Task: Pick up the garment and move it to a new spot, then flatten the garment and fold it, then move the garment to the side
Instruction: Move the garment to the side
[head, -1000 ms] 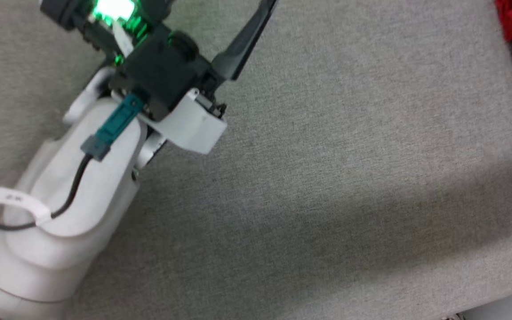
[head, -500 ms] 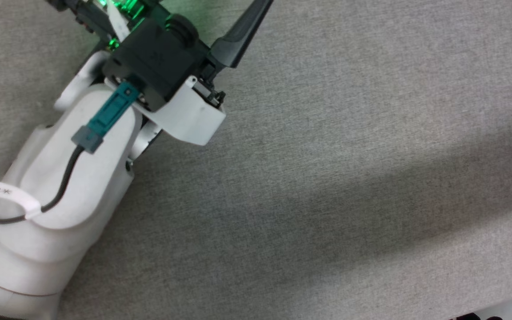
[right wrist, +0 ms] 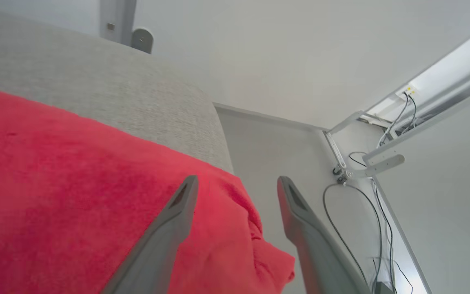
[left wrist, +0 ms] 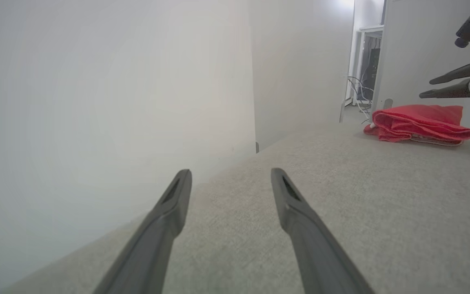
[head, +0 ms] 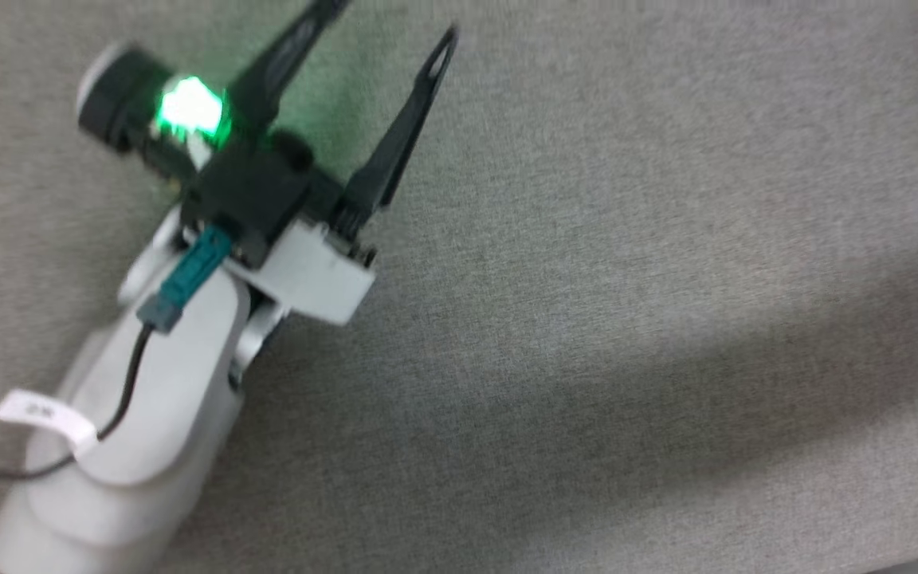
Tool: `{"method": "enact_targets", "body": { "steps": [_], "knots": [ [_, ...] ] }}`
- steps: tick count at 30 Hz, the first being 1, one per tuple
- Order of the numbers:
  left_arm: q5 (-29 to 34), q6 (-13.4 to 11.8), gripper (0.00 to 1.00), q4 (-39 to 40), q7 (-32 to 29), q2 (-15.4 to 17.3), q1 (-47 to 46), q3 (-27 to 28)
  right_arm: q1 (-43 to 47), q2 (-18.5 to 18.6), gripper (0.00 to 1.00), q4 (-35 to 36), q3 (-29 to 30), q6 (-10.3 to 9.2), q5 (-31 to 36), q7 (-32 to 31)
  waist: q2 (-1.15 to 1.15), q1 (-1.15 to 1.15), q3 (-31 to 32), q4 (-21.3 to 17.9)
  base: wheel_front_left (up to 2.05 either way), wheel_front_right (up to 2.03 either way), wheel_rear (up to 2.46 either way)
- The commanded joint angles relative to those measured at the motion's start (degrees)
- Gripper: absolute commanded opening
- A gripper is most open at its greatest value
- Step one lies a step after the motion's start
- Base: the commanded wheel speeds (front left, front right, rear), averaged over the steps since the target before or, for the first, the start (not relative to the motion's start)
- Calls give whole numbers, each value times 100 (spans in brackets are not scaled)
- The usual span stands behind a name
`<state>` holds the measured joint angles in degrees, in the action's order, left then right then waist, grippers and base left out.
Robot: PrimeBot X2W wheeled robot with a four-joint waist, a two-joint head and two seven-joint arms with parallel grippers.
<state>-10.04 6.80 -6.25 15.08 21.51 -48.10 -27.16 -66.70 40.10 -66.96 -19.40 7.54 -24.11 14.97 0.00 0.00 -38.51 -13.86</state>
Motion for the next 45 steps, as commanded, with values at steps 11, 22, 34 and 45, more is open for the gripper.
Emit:
{"method": "enact_targets", "body": {
  "steps": [11,22,34,45],
  "knots": [
    [-157,-129,100,-99,6,-474,2279,945,1684,-742,100,1235,-406,-12,-284,24,0,0,2202,727,0,0,0],
    [-99,-17,100,-310,6,-1085,3976,2050,3460,-1410,100,2224,-117,-12,-615,24,0,0,3324,1299,0,0,0],
    [-111,66,100,-444,6,-1328,4726,2601,4576,-1848,100,3187,362,-11,-518,25,0,0,4038,1798,0,0,0],
    [-252,72,100,-246,5,-1273,5136,2486,5724,-2086,100,4420,1444,-11,-112,24,0,0,4246,1929,0,0,0]
  ]
}}
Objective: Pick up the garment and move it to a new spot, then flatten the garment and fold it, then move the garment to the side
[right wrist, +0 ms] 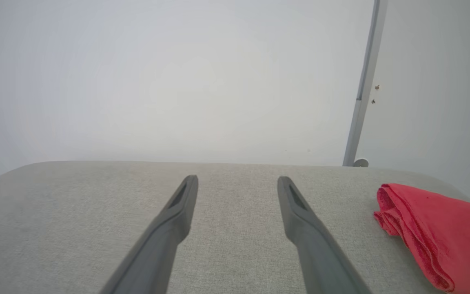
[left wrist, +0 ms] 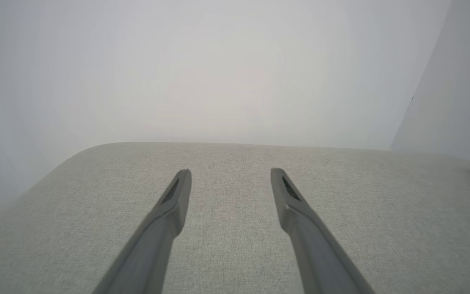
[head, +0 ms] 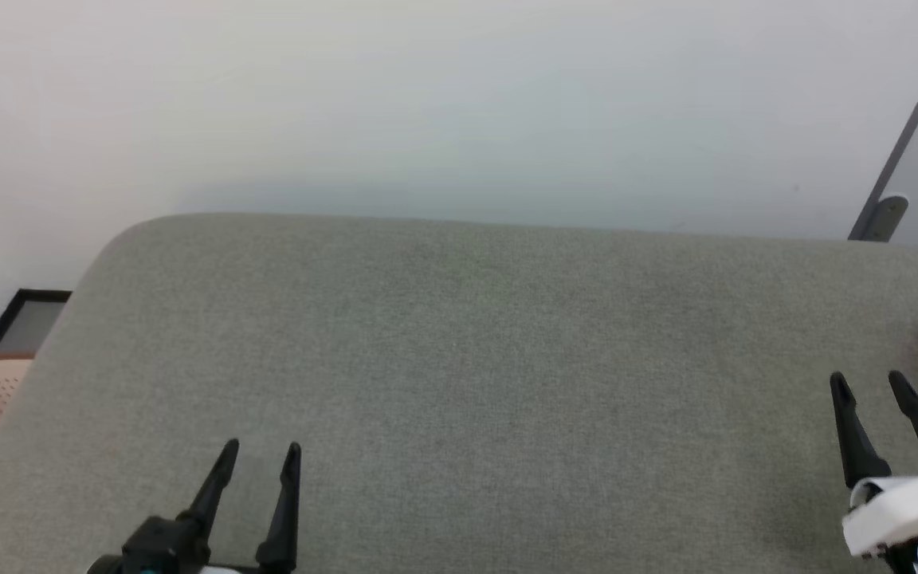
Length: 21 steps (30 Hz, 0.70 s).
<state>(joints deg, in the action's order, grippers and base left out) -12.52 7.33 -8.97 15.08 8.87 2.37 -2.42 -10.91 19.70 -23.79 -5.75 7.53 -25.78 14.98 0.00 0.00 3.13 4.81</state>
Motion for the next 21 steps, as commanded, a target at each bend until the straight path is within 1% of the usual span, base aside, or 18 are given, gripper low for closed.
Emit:
{"method": "enact_targets", "body": {
  "steps": [1,6,10,17,21],
  "knots": [
    [-16,18,100,43,5,-8,124,6,251,-78,100,211,163,-10,80,22,0,0,91,53,0,0,0],
    [-49,19,100,161,6,10,355,-40,718,-237,100,718,456,-10,183,22,0,0,131,-26,0,0,0],
    [-50,19,100,232,6,8,456,-50,932,-319,100,958,650,-10,262,23,0,0,140,-50,0,0,0],
    [-18,19,100,395,6,-15,584,-91,1446,-494,100,1432,1046,-10,344,12,0,0,150,22,0,0,0],
    [-32,19,100,450,5,-6,619,-87,1657,-605,100,1674,1169,-10,367,-29,0,0,130,62,0,0,0]
  ]
}}
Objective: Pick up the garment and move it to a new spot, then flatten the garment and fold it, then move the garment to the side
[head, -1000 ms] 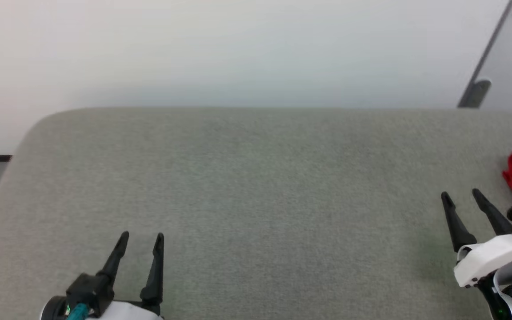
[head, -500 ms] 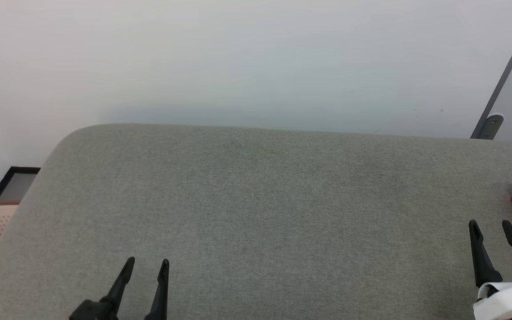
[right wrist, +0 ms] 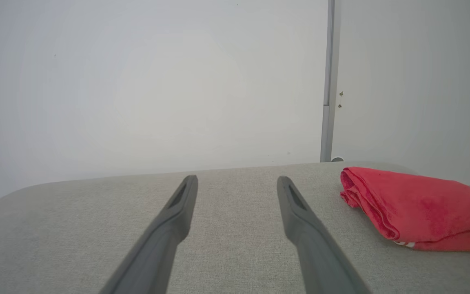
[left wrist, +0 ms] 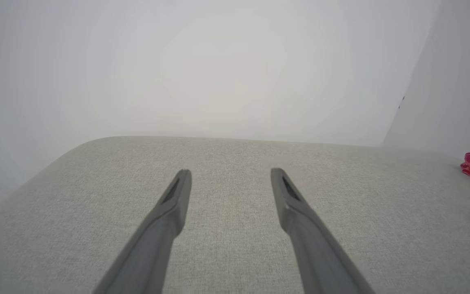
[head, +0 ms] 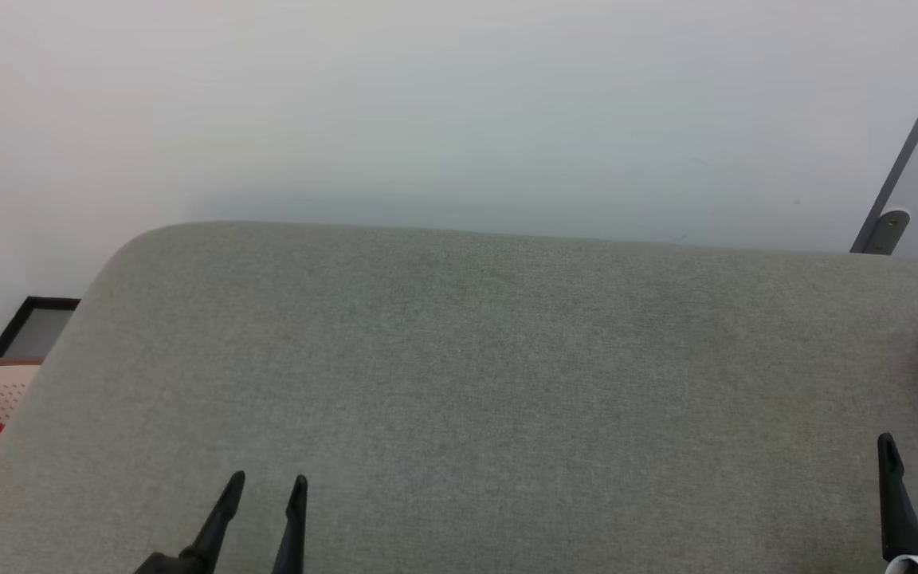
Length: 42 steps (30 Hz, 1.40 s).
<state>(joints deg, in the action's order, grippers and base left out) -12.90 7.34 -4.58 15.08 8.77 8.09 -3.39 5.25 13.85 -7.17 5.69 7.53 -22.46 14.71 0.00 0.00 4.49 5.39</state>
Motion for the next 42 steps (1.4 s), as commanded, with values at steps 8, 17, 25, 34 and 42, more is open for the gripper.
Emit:
{"method": "enact_targets", "body": {
  "steps": [8,17,25,34,42],
  "knots": [
    [-20,18,100,70,6,27,-12,24,151,-150,100,279,52,-10,85,-96,0,0,-41,19,0,0,0],
    [-6,18,100,80,6,25,-37,49,200,-207,100,357,57,-10,2,-133,0,0,-52,33,0,0,0],
    [29,17,100,105,6,-1,-32,62,154,-219,100,363,-16,-10,-18,-142,0,0,-71,9,0,0,0],
    [89,14,100,122,5,-7,-12,114,125,-238,100,360,-75,-10,-43,-125,0,0,-86,-21,0,0,0],
    [-94,1,0,-53,-22,-104,68,147,165,-335,0,127,-88,1,-127,-184,0,0,-101,-40,0,0,0]
  ]
}}
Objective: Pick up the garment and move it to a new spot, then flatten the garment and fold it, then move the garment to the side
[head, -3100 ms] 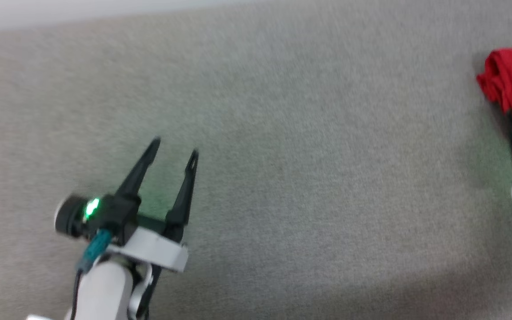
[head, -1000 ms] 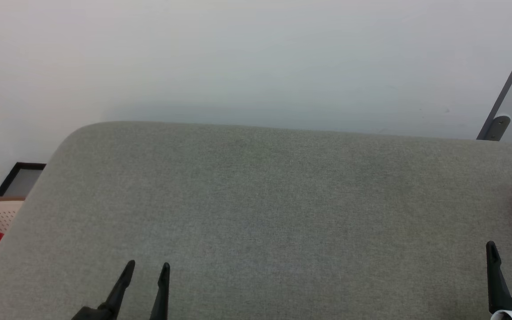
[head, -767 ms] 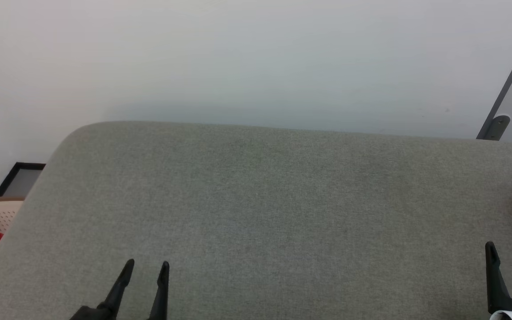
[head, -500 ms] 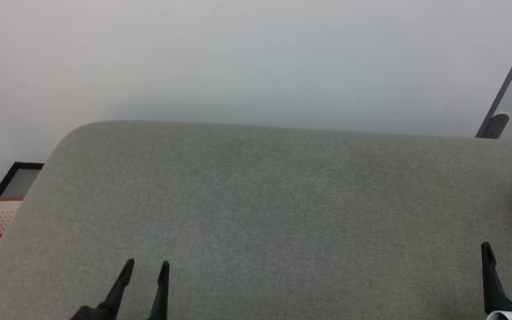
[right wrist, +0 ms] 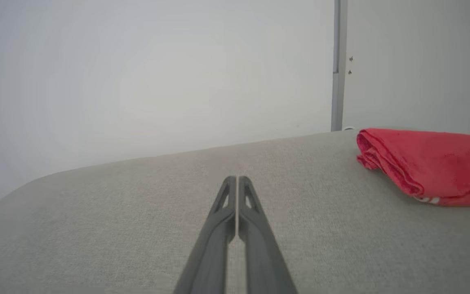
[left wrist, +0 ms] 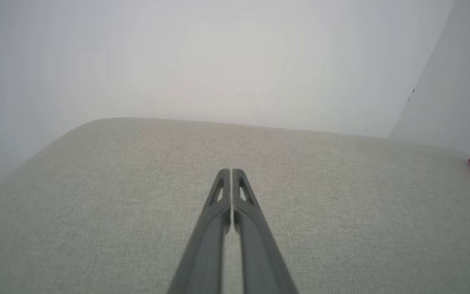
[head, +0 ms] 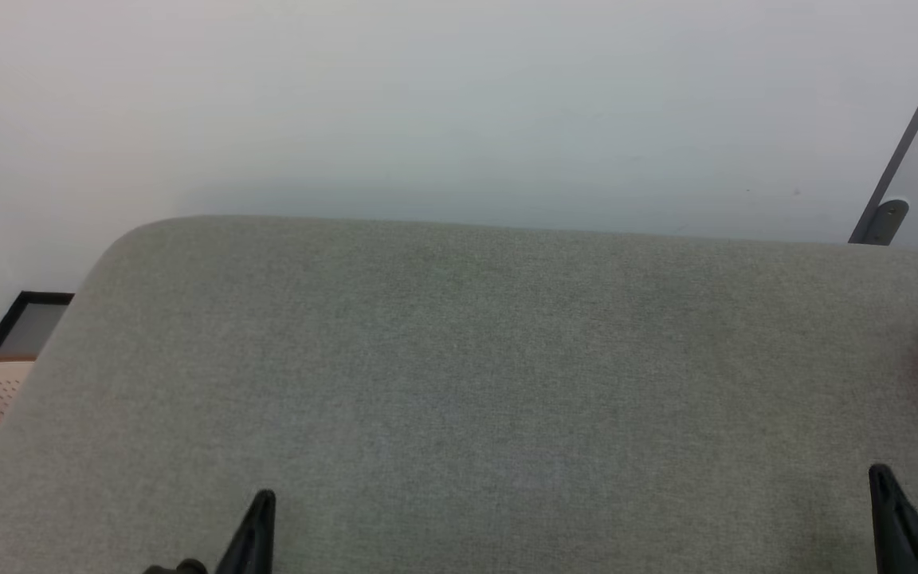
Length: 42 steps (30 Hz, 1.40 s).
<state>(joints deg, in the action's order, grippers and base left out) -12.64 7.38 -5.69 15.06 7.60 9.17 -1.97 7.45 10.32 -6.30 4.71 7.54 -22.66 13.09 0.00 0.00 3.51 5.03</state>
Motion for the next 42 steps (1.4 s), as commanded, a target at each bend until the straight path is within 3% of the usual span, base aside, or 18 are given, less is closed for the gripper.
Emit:
{"method": "enact_targets", "body": {
  "steps": [1,21,42],
  "knots": [
    [-240,-4,0,55,-43,10,-56,10,-77,8,0,27,14,0,-206,-53,0,0,-6,-8,0,0,0],
    [-2341,2,0,-200,-506,-27,-463,122,-423,-184,0,-169,61,-2,-1958,-547,0,0,-64,-88,0,0,0],
    [-3977,8,0,-362,-896,-87,-769,243,-697,-339,0,-331,99,-3,-3354,-941,0,0,-124,-168,0,0,0]
  ]
}}
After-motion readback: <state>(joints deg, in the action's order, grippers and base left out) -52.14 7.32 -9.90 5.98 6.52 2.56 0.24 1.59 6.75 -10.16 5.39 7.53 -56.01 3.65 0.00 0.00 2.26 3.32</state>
